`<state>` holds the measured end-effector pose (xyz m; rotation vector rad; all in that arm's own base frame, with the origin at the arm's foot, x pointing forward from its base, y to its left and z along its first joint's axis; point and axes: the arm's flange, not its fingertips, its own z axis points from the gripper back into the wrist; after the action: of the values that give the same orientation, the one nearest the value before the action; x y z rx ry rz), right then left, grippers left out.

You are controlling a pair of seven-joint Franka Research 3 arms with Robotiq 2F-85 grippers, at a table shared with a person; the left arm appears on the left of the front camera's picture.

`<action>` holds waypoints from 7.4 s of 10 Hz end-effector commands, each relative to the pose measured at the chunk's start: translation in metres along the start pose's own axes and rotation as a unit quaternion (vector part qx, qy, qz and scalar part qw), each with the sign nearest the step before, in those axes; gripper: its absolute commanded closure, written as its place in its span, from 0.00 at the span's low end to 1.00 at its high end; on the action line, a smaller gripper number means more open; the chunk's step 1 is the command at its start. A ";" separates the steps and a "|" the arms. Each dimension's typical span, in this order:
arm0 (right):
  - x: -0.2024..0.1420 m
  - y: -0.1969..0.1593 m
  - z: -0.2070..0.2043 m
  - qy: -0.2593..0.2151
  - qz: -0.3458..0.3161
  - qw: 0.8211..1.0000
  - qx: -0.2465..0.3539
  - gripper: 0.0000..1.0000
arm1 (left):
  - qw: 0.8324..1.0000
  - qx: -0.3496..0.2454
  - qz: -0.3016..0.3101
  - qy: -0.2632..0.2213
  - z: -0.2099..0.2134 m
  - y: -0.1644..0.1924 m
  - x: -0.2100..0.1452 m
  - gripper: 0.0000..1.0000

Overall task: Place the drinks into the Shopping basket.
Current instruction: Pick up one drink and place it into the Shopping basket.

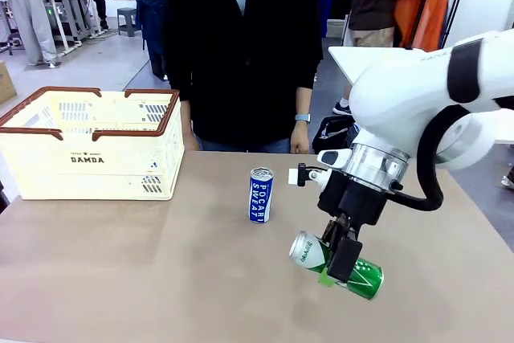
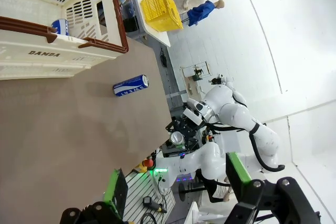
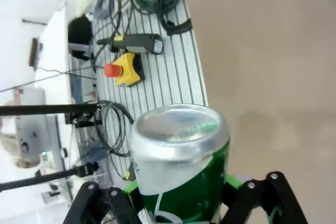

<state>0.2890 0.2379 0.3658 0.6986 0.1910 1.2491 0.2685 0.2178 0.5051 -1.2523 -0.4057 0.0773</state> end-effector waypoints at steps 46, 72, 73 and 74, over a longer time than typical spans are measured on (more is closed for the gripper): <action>0.242 -0.001 -0.120 -0.001 -0.178 0.940 -0.292 0.00 | 1.000 0.000 0.002 0.001 0.000 -0.002 -0.002 0.00; -0.345 0.049 0.178 -0.575 -0.310 0.736 0.178 0.00 | 1.000 0.000 0.001 -0.001 0.000 0.000 0.000 0.00; -0.345 0.049 0.178 -0.575 -0.310 0.736 0.178 0.00 | 0.994 0.083 0.061 -0.039 0.001 -0.037 0.011 0.00; -0.345 0.049 0.178 -0.575 -0.310 0.736 0.178 0.00 | 0.979 0.194 0.041 0.043 -0.051 -0.097 0.023 0.00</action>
<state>0.2224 -0.1384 0.4438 1.4637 -0.3747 -0.0066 0.2808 0.2026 0.5427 -1.0834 -0.3875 0.1719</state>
